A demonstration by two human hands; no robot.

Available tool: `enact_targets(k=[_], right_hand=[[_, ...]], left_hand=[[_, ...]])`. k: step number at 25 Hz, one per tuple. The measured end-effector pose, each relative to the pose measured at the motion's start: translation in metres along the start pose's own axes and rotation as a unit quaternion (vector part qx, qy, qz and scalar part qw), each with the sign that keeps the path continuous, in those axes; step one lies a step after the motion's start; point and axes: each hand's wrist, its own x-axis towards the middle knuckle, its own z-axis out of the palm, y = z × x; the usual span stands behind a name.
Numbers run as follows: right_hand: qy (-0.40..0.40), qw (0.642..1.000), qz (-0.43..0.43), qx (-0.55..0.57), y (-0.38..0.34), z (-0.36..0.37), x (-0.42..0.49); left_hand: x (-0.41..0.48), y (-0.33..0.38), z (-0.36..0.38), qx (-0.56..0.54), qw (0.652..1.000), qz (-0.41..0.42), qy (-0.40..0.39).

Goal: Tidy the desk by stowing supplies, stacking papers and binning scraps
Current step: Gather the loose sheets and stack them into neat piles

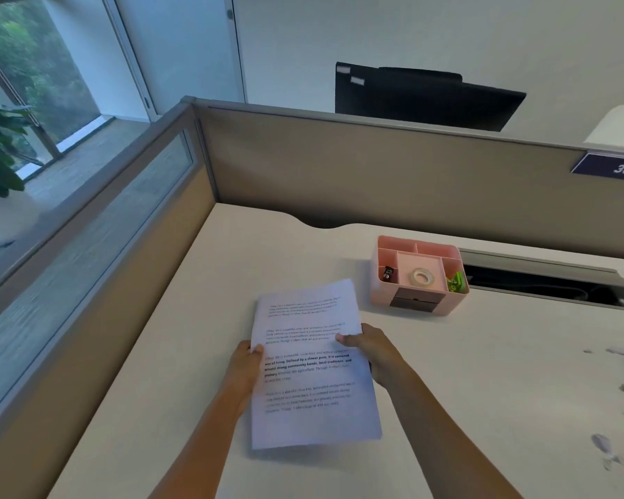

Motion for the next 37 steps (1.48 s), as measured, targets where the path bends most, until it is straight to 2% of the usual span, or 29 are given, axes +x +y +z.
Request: enact_targets(k=[3, 7, 10, 12, 16, 24, 29, 37], right_hand=[[0.093, 0.993, 0.025, -0.070, 0.013, 0.013, 0.022], [0.207, 0.953, 0.036, -0.219, 0.024, 0.030, 0.030], [0.229, 0.926, 0.036, -0.297, 0.025, 0.039, 0.034], [0.239, 0.918, 0.042, -0.314, 0.024, 0.042, 0.036], [0.267, 0.925, 0.031, -0.267, 0.022, 0.041, 0.051], [0.293, 0.937, -0.026, -0.186, -0.012, 0.039, 0.088], [0.301, 0.931, -0.074, -0.195, -0.032, 0.043, 0.122], [0.311, 0.914, -0.095, -0.242, -0.060, 0.043, 0.162]], left_hand=[[0.018, 0.001, 0.000, 0.107, 0.994, 0.004, 0.028], [0.024, 0.005, 0.012, 0.268, 0.957, 0.048, 0.097], [0.024, 0.009, 0.019, 0.313, 0.939, 0.063, 0.128], [0.024, 0.012, 0.023, 0.316, 0.938, 0.058, 0.133], [0.033, 0.020, 0.028, 0.292, 0.945, 0.045, 0.141], [0.076, 0.061, 0.028, 0.216, 0.964, 0.116, 0.099], [0.097, 0.095, 0.030, 0.199, 0.967, 0.148, 0.065], [0.136, 0.120, 0.033, 0.198, 0.968, 0.156, 0.015]])
